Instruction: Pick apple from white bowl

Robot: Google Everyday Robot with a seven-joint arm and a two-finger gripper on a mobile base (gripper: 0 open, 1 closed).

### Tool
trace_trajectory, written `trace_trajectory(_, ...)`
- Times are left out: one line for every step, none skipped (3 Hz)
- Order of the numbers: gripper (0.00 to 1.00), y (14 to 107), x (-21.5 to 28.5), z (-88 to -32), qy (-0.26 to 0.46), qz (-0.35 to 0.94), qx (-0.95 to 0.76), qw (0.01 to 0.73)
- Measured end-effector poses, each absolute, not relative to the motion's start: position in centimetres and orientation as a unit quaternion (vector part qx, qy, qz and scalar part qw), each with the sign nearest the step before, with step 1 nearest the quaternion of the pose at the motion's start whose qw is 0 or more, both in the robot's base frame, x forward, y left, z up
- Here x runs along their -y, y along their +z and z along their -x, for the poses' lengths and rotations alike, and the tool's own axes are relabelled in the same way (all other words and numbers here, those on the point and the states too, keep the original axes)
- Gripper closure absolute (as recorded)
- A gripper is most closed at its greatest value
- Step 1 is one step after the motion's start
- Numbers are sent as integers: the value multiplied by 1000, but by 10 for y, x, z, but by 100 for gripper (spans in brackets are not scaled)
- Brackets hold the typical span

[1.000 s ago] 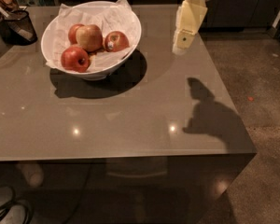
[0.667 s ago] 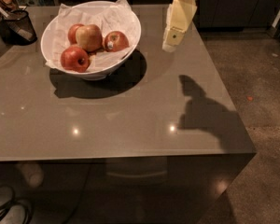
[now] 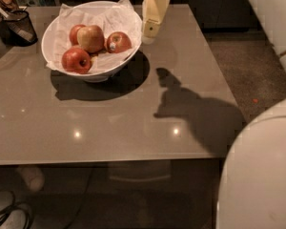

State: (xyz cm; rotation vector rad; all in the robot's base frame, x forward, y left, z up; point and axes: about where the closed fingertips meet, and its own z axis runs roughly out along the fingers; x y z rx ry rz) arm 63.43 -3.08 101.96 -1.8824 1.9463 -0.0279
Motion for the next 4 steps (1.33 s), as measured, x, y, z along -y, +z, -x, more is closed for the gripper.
trace_trajectory(0,1023,26,-640,-12,677,-700,228)
trace_trajectory(0,1018,13,-651,17,677,-693,249)
trace_trajectory(0,1010,-8,-669,41,683,-683,257)
trace_trajectory(2,1005,-23,-682,57,685,-678,262)
